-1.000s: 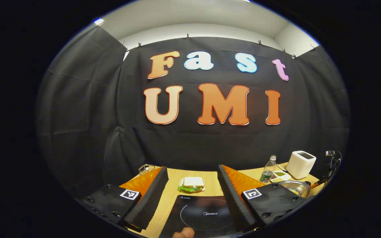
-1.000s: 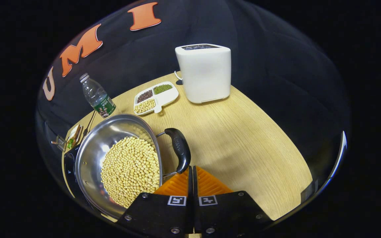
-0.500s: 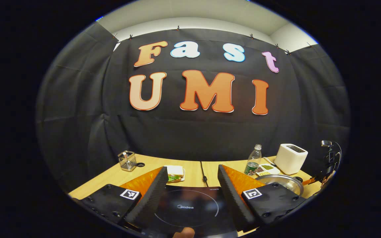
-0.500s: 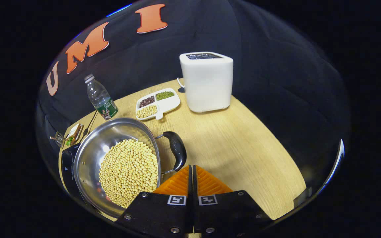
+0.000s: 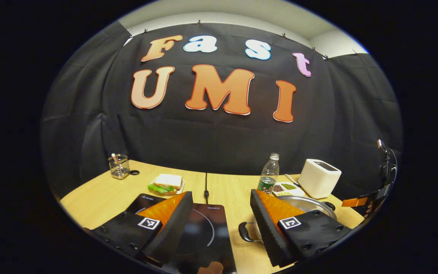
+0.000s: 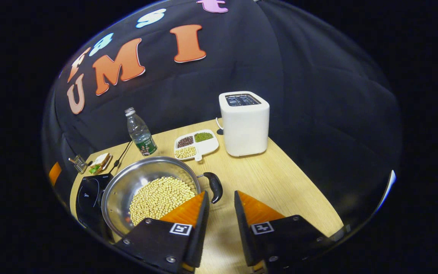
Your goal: First push the handle of the pot to place it horizontally, then grasp the pot with both hands and set it on the induction cooktop.
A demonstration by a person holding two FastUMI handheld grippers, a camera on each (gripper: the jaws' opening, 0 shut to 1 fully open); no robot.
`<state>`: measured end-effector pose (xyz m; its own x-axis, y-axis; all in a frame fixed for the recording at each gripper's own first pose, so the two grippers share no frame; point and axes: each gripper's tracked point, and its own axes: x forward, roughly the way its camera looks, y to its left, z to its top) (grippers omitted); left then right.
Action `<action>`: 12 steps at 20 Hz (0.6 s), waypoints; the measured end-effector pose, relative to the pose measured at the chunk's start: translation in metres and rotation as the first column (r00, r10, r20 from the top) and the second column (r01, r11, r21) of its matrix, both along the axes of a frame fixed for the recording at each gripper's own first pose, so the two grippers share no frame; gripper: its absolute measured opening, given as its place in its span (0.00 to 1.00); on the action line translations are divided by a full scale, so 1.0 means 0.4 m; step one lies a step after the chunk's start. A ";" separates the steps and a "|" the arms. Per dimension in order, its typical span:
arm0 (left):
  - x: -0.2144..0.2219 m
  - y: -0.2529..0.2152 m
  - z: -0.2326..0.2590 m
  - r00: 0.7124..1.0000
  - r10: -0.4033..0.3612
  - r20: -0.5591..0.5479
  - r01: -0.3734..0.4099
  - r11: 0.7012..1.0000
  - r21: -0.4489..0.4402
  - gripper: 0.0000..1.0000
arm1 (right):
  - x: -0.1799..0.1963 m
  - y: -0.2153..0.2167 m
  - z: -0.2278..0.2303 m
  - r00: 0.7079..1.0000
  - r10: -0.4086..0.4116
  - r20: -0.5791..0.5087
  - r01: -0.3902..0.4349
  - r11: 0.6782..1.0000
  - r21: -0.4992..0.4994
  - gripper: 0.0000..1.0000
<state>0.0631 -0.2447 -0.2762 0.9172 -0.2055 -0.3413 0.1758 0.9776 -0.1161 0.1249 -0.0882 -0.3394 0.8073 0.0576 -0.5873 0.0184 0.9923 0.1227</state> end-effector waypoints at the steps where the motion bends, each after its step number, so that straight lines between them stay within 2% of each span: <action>1: 0.000 -0.021 -0.023 1.000 -0.011 -0.022 0.011 1.000 -0.001 0.98 | 0.005 0.007 0.004 1.000 0.018 0.022 -0.018 1.000 -0.020 0.53; 2: -0.003 -0.040 -0.044 0.999 -0.019 -0.040 0.019 1.000 0.000 0.97 | 0.011 0.014 0.006 0.998 0.037 0.040 -0.036 0.998 -0.042 0.65; 5: 0.008 -0.083 -0.097 0.996 -0.039 -0.079 0.040 0.999 0.012 0.99 | 0.038 0.029 -0.007 0.996 0.073 0.056 -0.068 0.994 -0.086 0.90; 7: 0.007 -0.112 -0.137 0.992 -0.057 -0.117 0.058 0.998 0.007 0.99 | 0.048 0.039 -0.025 0.996 0.079 0.036 -0.076 0.994 -0.079 0.94; 12: 0.010 -0.148 -0.236 0.974 -0.079 -0.214 0.084 0.996 0.017 0.99 | 0.084 0.053 -0.070 0.997 0.082 0.002 -0.082 0.995 -0.063 0.94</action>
<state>0.0672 -0.3041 -0.3707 0.8033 -0.2648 -0.5334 0.2290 0.9642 -0.1339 0.1585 -0.0672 -0.3673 0.8043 0.0867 -0.5878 -0.0636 0.9962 0.0600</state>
